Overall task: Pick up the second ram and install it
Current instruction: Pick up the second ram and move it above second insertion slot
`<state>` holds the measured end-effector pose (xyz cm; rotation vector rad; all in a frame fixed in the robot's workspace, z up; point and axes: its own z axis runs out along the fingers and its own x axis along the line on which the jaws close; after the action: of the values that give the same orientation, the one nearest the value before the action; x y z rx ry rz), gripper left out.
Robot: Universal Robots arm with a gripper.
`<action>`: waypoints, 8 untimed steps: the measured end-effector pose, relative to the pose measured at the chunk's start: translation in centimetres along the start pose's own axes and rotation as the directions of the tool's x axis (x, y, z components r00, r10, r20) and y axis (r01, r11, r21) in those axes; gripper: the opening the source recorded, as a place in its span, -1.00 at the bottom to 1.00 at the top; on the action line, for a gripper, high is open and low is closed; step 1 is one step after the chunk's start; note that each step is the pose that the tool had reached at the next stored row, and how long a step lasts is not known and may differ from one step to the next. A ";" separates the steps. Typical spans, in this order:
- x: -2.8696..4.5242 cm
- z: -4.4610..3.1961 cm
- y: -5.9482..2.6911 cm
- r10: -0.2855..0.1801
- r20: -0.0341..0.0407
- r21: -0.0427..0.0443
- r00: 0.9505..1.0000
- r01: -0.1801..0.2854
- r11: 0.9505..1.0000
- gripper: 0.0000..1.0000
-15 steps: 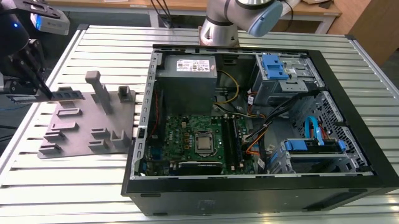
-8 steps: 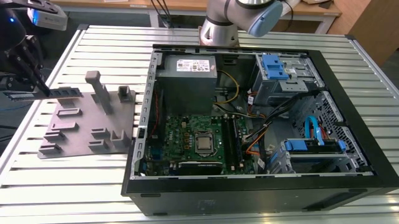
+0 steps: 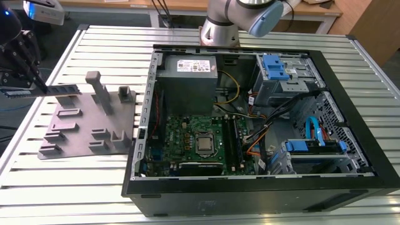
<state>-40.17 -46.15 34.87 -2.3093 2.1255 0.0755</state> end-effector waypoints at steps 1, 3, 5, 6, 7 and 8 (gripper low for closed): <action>0.00 -0.09 0.00 0.000 0.000 0.000 1.000 0.000 1.000 -0.72; -0.01 -0.28 0.01 0.000 0.000 0.000 1.000 0.000 1.000 -0.72; -0.02 -0.42 0.02 0.000 0.000 0.000 1.000 0.000 1.000 -0.72; -0.02 -0.53 0.02 0.000 0.000 0.000 1.000 0.000 1.000 -0.72; -0.02 -0.64 0.02 0.000 0.000 0.000 1.000 0.000 1.000 -0.72; -0.03 -0.77 0.02 0.000 0.000 0.000 1.000 0.000 1.000 -0.72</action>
<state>-40.17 -46.15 35.64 -2.3092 2.1255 0.0755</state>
